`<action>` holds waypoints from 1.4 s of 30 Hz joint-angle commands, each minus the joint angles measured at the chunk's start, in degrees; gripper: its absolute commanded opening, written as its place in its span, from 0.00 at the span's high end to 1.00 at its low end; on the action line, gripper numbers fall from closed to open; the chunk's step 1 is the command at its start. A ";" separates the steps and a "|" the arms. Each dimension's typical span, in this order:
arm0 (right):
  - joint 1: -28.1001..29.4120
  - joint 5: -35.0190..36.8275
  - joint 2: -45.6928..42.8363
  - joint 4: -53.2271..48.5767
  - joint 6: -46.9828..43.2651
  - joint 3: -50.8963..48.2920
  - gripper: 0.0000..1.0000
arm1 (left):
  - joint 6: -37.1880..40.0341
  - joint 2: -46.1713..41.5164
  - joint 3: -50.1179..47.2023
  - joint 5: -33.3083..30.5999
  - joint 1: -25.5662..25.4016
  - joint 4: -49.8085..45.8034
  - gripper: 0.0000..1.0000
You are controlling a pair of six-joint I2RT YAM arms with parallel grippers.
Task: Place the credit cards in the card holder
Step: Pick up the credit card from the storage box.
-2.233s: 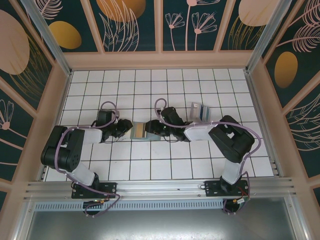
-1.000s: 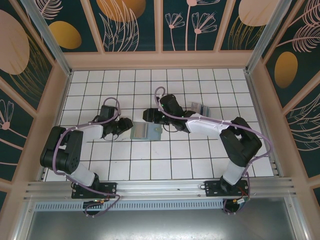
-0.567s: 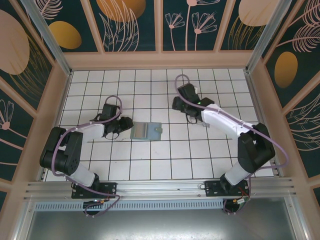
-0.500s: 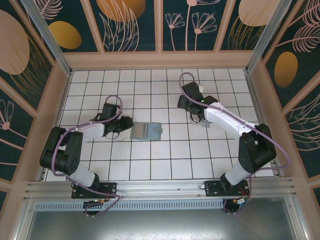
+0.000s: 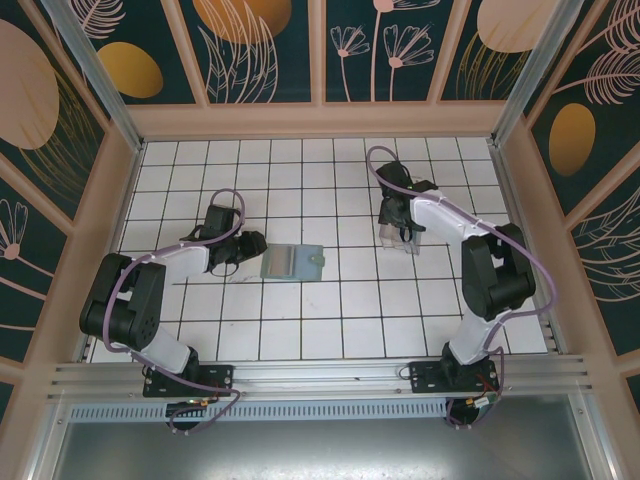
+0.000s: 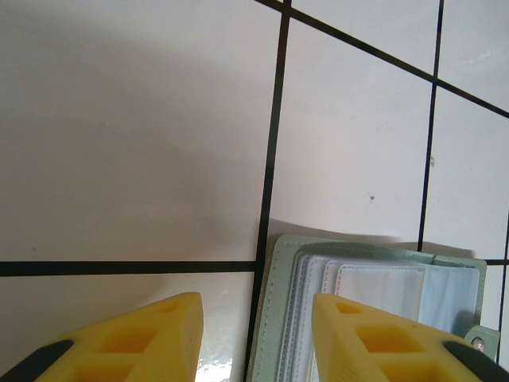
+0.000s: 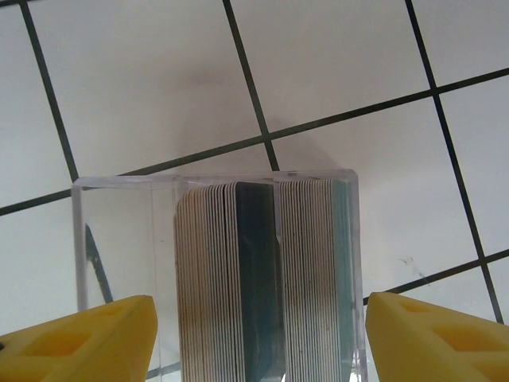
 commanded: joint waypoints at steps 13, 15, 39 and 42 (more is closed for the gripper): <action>-0.76 6.66 -1.48 -4.18 -0.16 -0.07 0.36 | 1.14 -0.26 -0.05 -0.45 -0.31 -0.88 0.60; -0.74 6.96 -2.38 -4.17 -0.03 -0.03 0.38 | 1.14 -0.35 -0.23 -0.45 -0.31 -0.80 0.60; -1.42 3.48 -4.73 -2.68 -1.33 0.28 0.99 | 0.70 -1.23 -1.33 -1.29 -0.31 -0.04 0.61; -1.39 2.61 -5.71 -2.85 -1.35 0.71 1.00 | 0.70 -1.14 -1.28 -1.07 -0.23 -0.09 0.61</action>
